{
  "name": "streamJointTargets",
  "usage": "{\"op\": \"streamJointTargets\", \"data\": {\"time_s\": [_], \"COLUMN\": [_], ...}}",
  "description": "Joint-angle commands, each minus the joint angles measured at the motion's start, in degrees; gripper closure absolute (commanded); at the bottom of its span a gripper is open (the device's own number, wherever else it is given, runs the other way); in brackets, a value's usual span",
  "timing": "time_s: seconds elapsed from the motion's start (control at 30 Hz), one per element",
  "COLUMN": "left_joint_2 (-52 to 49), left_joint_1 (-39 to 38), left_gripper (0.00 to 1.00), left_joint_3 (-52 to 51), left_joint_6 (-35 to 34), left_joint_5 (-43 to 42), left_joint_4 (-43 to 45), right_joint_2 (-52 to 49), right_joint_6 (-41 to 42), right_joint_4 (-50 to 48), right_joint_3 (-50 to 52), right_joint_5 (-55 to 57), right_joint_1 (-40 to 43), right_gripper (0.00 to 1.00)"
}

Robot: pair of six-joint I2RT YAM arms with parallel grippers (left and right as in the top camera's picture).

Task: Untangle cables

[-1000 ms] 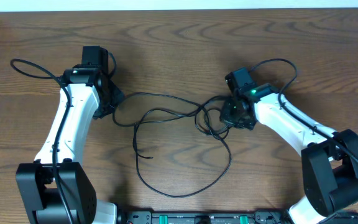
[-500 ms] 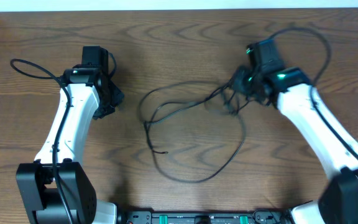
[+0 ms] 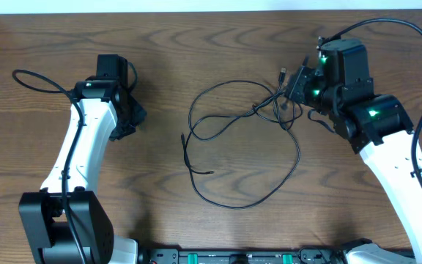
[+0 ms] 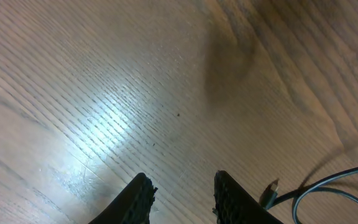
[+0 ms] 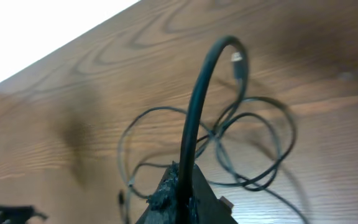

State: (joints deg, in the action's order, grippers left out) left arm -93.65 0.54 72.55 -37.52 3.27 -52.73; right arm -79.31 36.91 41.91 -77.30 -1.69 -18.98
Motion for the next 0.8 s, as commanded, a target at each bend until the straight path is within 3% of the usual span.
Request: {"op": "streamJointTargets", "data": {"time_s": [0.0, 0.13, 0.27, 0.3, 0.4, 0.43, 0.77], "left_joint_2": [-0.7, -0.7, -0.7, -0.7, -0.7, -0.7, -0.7], "left_joint_1": [0.0, 0.0, 0.0, 0.0, 0.0, 0.0, 0.0], "left_gripper": [0.66, 0.66, 0.66, 0.66, 0.66, 0.66, 0.66], "left_joint_3": [-0.3, -0.3, -0.3, -0.3, -0.3, -0.3, -0.3], "left_joint_6": [-0.3, -0.3, -0.3, -0.3, -0.3, -0.3, -0.3], "left_joint_5": [0.1, 0.1, 0.1, 0.1, 0.1, 0.1, 0.1], "left_joint_4": [-0.3, -0.4, -0.3, -0.3, -0.3, -0.4, -0.3], "right_joint_2": [0.7, 0.4, 0.2, 0.0, -1.0, -1.5, -8.0], "right_joint_6": [-3.7, -6.3, -6.3, -6.3, -6.3, -6.3, -7.4], "right_joint_4": [0.3, 1.4, 1.6, 1.6, 1.6, 1.7, 4.6], "right_joint_3": [-1.0, -0.9, -0.6, -0.6, -0.6, -0.6, -0.6], "right_joint_5": [9.9, 28.1, 37.9, 38.4, 38.6, 38.6, 15.4], "right_joint_1": [-0.2, -0.1, -0.1, 0.1, 1.0, 1.0, 0.5], "right_gripper": [0.99, 0.99, 0.96, 0.86, 0.05, 0.01, 0.01]}}
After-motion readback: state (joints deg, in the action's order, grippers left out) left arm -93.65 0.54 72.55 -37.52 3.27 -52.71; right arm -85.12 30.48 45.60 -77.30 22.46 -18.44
